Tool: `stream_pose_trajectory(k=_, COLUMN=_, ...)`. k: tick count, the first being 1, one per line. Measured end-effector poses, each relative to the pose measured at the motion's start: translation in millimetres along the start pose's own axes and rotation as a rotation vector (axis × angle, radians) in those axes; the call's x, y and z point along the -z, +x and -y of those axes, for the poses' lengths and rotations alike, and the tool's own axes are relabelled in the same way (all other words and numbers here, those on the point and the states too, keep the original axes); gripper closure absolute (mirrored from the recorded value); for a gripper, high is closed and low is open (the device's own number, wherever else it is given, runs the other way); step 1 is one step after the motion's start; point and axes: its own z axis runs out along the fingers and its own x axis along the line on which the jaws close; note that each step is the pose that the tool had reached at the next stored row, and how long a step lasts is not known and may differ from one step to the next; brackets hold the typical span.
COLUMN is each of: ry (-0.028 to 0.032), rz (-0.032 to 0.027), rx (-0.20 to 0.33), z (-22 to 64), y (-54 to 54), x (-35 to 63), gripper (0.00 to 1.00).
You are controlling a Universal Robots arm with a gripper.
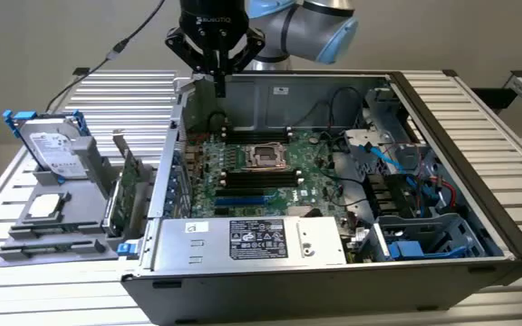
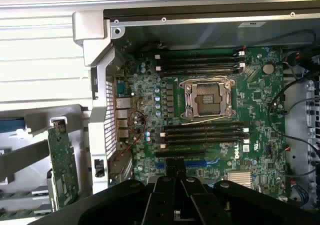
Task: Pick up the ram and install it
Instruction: 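Reach for the ram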
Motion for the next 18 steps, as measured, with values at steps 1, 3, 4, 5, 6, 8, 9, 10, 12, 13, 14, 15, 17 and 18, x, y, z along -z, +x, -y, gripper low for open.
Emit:
stream_pose_trajectory(k=1, ry=0.0, rz=0.0, rx=0.0, z=0.0, y=0.0, x=0.0, gripper=0.89)
stream_pose_trajectory(k=3, ry=0.0, rz=0.0, rx=0.0, z=0.0, y=0.0, x=0.0, gripper=0.89)
stream_pose_trajectory(k=4, ry=0.0, rz=0.0, rx=0.0, z=0.0, y=0.0, x=0.0, gripper=0.89)
stream_pose_trajectory(k=5, ry=0.0, rz=0.0, rx=0.0, z=0.0, y=0.0, x=0.0, gripper=0.89)
stream_pose_trajectory(k=6, ry=0.0, rz=0.0, rx=0.0, z=0.0, y=0.0, x=0.0, gripper=0.89)
stream_pose_trajectory(k=8, ry=0.0, rz=0.0, rx=0.0, z=0.0, y=0.0, x=0.0, gripper=0.89)
stream_pose_trajectory(k=9, ry=0.0001, rz=-0.0001, rx=0.0, z=0.0, y=0.6, x=0.1, gripper=0.89)
stream_pose_trajectory(k=10, ry=0.0002, rz=-0.0005, rx=0.0, z=0.2, y=3.5, x=0.2, gripper=0.89)
stream_pose_trajectory(k=12, ry=0.0008, rz=-0.0081, rx=0.0, z=0.8, y=11.3, x=-0.4, gripper=0.89)
stream_pose_trajectory(k=13, ry=0.001, rz=-0.0126, rx=-0.001, z=1.1, y=15.0, x=-0.9, gripper=0.89)
stream_pose_trajectory(k=14, ry=0.0016, rz=-0.0162, rx=-0.001, z=1.5, y=19.5, x=-1.4, gripper=0.89)
stream_pose_trajectory(k=15, ry=0.002, rz=-0.0191, rx=-0.001, z=1.8, y=23.8, x=-2.1, gripper=0.89)
stream_pose_trajectory(k=17, ry=0.0027, rz=-0.0231, rx=-0.001, z=2.6, y=32.6, x=-3.6, gripper=0.89)
stream_pose_trajectory(k=18, ry=0.0031, rz=-0.0247, rx=-0.001, z=3.0, y=37.2, x=-4.5, gripper=0.89)
